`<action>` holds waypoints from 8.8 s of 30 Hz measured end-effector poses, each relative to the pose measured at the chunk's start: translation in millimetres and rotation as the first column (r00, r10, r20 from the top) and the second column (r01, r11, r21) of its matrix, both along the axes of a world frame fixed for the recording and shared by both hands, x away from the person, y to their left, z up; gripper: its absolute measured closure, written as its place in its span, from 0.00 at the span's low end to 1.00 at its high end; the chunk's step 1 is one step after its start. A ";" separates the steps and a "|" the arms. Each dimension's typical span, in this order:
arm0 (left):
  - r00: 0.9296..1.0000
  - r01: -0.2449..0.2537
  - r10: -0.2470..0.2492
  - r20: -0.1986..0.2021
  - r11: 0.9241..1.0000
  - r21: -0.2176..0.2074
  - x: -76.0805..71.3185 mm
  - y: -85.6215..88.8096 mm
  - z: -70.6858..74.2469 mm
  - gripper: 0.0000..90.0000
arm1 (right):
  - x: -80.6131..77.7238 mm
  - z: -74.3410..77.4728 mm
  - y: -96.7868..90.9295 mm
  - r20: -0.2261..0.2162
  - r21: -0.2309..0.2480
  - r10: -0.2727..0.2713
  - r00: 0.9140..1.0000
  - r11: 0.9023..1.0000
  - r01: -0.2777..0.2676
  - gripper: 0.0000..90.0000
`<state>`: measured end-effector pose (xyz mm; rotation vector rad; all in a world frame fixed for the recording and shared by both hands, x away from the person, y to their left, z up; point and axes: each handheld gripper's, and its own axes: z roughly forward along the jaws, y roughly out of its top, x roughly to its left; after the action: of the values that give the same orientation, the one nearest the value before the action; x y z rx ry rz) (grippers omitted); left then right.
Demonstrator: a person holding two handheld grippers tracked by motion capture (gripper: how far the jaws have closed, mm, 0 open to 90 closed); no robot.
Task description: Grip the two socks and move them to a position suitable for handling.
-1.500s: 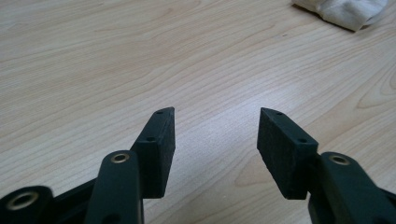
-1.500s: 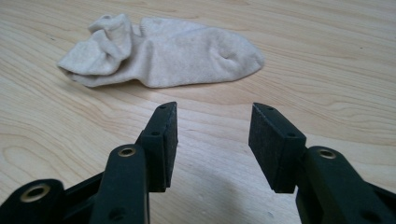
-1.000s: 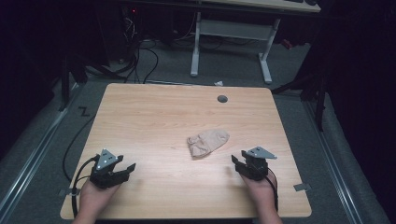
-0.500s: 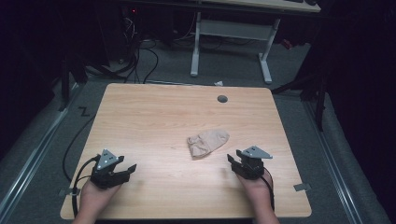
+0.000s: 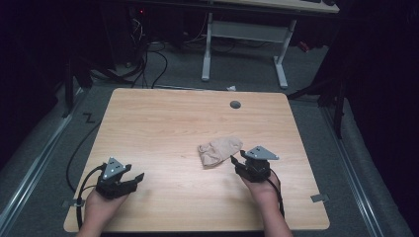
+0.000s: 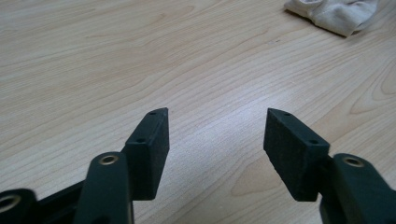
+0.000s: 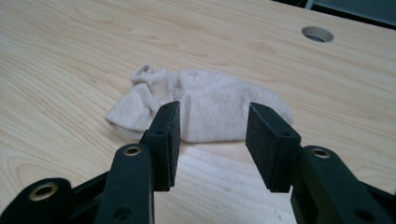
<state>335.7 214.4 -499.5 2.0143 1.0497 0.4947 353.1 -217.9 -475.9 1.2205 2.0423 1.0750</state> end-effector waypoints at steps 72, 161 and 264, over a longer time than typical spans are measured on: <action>1.000 0.024 -0.024 -0.010 1.000 0.003 0.5 0.1 -5.1 0.42 | 28.5 2.8 61.2 0.037 0.033 0.115 0.993 0.993 -0.116 0.96; 0.998 0.060 -0.060 -0.003 0.998 -0.009 -0.5 -9.0 -3.2 0.42 | -36.7 9.7 109.8 0.029 0.056 0.345 0.938 0.937 -0.346 0.96; 0.997 0.071 -0.071 -0.019 0.997 -0.004 2.1 -19.7 -8.1 0.50 | 19.3 -23.0 62.0 -0.084 -0.046 0.116 0.990 0.992 -0.120 0.90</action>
<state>337.8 194.7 -507.6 2.0493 0.9860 0.4372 372.4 -155.9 -498.9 1.1477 2.2137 1.0360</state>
